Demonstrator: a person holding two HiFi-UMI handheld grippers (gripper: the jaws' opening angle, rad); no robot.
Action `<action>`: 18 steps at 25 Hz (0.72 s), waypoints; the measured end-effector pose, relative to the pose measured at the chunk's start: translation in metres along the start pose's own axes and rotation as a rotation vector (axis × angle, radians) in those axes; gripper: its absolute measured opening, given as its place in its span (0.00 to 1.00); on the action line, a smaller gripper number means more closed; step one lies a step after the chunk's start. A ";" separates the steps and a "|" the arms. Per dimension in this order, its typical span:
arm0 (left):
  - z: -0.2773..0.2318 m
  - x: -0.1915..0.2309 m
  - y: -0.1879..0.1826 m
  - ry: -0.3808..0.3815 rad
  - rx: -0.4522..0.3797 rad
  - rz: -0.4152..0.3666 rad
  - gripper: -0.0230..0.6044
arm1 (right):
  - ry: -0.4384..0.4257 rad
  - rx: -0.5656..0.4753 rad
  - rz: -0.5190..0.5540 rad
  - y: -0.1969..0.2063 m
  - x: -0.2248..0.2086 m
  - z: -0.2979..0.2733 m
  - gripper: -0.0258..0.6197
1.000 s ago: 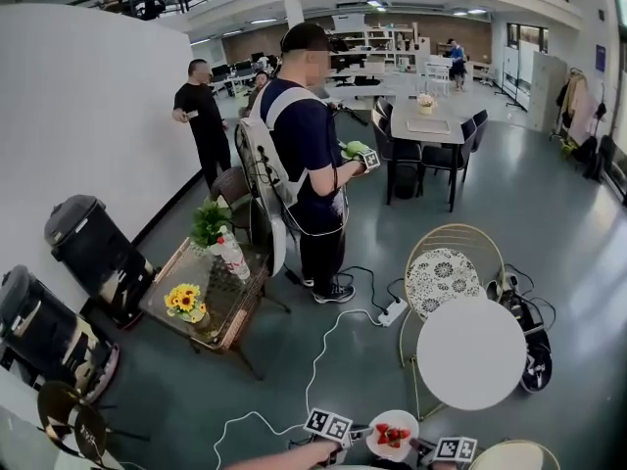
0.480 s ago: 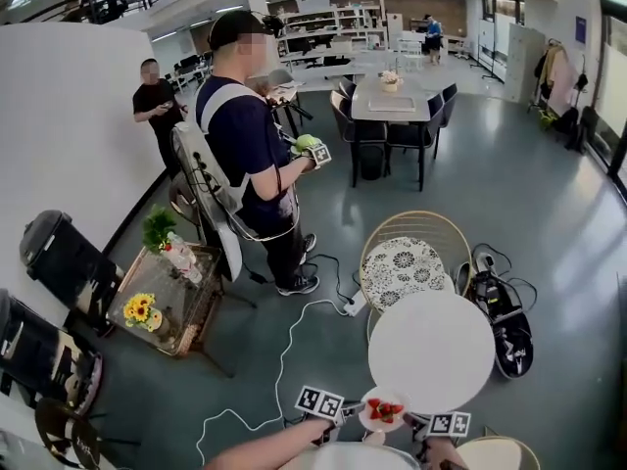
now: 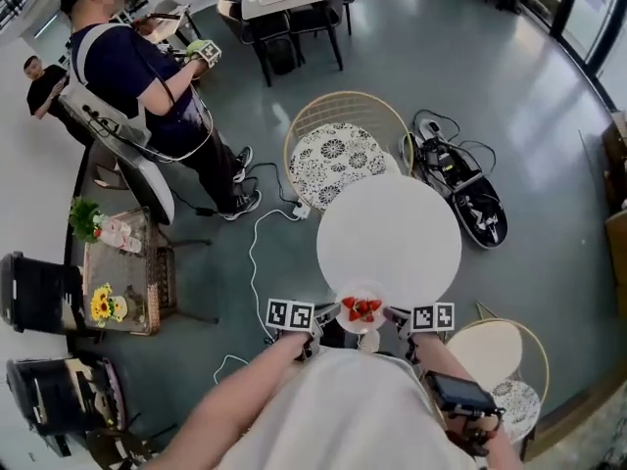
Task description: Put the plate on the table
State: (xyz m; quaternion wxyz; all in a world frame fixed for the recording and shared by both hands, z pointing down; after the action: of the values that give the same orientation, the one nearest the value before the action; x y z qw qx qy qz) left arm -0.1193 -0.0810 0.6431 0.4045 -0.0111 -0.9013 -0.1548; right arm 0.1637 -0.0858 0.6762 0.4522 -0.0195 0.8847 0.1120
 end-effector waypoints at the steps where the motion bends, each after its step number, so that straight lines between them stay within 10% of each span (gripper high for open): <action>1: -0.004 0.003 -0.005 0.001 0.018 0.001 0.07 | 0.008 -0.004 -0.016 -0.002 -0.002 -0.001 0.09; 18: -0.076 0.064 -0.111 0.049 0.240 -0.001 0.07 | 0.178 0.050 -0.108 -0.084 -0.027 -0.051 0.09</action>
State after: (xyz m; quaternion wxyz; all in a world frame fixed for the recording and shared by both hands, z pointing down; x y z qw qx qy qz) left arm -0.1235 -0.2150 0.7079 0.4246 0.0417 -0.9032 -0.0465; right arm 0.1506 -0.1808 0.7119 0.3774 -0.0657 0.9215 0.0633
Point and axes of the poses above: the fingertips, and each gripper's own axes: z backward along the fingers, x to its left, y out of its underside, the point moved 10 cm from there along z, backward along the fingers, and after that the axes turned 1 degree about -y, right-handed, at the moved point
